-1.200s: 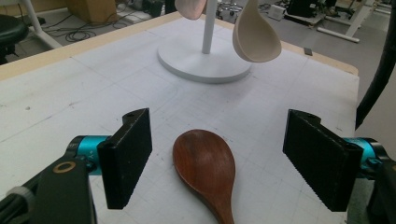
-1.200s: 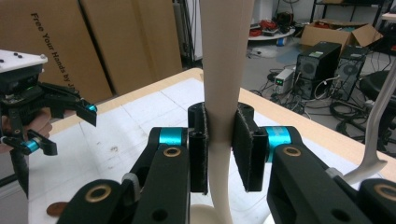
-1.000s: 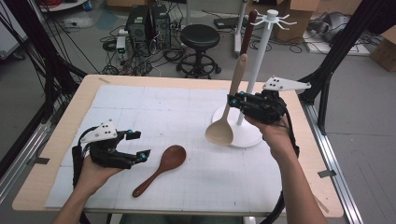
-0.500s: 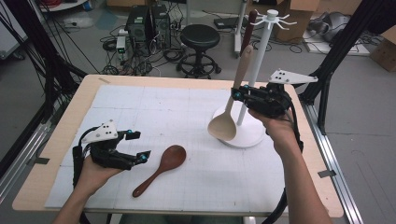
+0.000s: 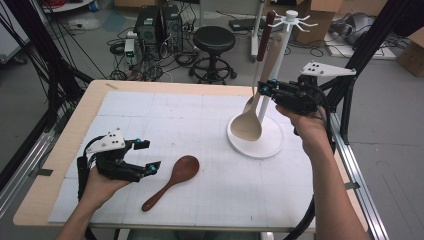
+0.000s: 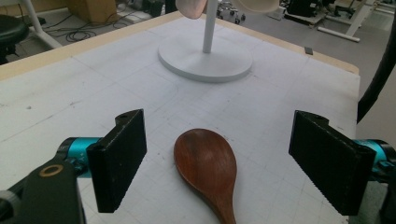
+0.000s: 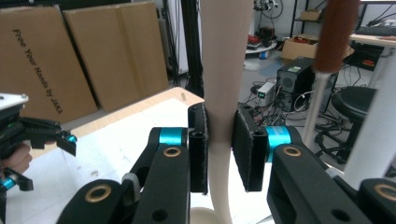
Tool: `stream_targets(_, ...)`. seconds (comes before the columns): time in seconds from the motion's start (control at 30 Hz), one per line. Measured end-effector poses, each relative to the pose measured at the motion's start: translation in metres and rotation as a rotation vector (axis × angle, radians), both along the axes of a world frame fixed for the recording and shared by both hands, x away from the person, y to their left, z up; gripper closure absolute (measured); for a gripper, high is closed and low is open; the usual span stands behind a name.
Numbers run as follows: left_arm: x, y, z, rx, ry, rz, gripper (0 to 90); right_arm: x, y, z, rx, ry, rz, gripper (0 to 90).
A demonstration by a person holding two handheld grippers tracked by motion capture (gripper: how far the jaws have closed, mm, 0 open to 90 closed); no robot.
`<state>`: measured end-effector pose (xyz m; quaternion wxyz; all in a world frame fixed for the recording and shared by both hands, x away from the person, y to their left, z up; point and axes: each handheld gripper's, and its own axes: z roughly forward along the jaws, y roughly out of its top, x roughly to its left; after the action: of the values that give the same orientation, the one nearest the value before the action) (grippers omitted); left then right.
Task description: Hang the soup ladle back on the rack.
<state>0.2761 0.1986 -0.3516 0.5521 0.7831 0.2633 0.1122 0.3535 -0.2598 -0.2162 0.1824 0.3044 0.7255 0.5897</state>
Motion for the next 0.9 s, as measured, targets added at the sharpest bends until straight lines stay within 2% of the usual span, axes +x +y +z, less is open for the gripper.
stream_targets(0.17,0.0,0.0,0.0,-0.002,0.001,0.002,19.3,0.002,-0.006,0.003,0.011,0.006,-0.008,77.8)
stream_targets(0.5,0.0,0.0,0.001,-0.005,0.0,0.009,19.2,0.011,-0.011,0.007,-0.002,0.02,-0.013,77.8)
stream_targets(0.9,0.001,0.001,0.001,-0.004,0.001,0.015,18.9,0.019,-0.018,0.005,0.002,0.043,-0.033,77.8)
